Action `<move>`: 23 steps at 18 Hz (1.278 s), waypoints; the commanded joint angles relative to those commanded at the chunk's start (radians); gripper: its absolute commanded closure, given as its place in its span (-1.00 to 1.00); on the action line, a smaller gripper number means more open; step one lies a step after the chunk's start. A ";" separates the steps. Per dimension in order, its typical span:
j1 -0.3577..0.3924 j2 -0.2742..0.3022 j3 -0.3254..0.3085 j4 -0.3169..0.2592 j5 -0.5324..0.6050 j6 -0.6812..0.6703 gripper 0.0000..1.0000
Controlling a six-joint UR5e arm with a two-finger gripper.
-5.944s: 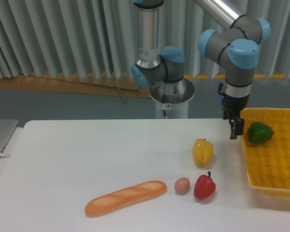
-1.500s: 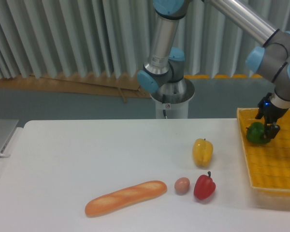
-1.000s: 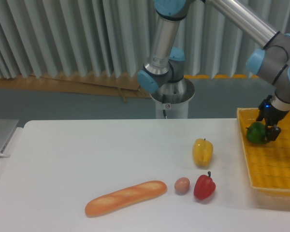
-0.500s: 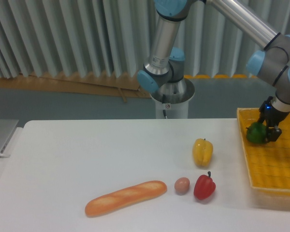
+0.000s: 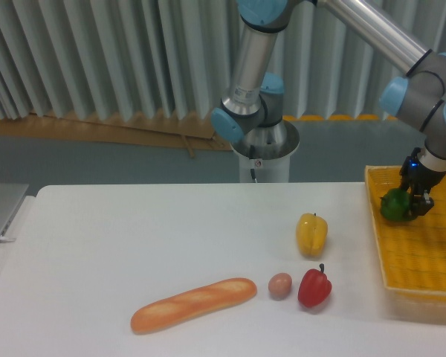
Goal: Place the green pepper on the table
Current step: 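Hold the green pepper in the closed gripper inside the basket, then lift the green pepper out of the basket and carry it beside the yellow pepper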
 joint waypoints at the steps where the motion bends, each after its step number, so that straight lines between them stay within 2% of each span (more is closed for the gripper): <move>1: -0.002 0.002 0.009 -0.006 -0.032 -0.003 -0.10; 4: -0.009 0.018 0.023 -0.043 -0.100 -0.031 -0.10; 11: -0.110 0.098 0.064 -0.161 -0.123 -0.244 -0.08; 15: -0.173 0.127 0.069 -0.173 -0.173 -0.391 -0.08; 19: -0.261 0.169 0.083 -0.186 -0.177 -0.541 -0.06; 23: -0.385 0.172 0.094 -0.170 -0.178 -0.734 -0.06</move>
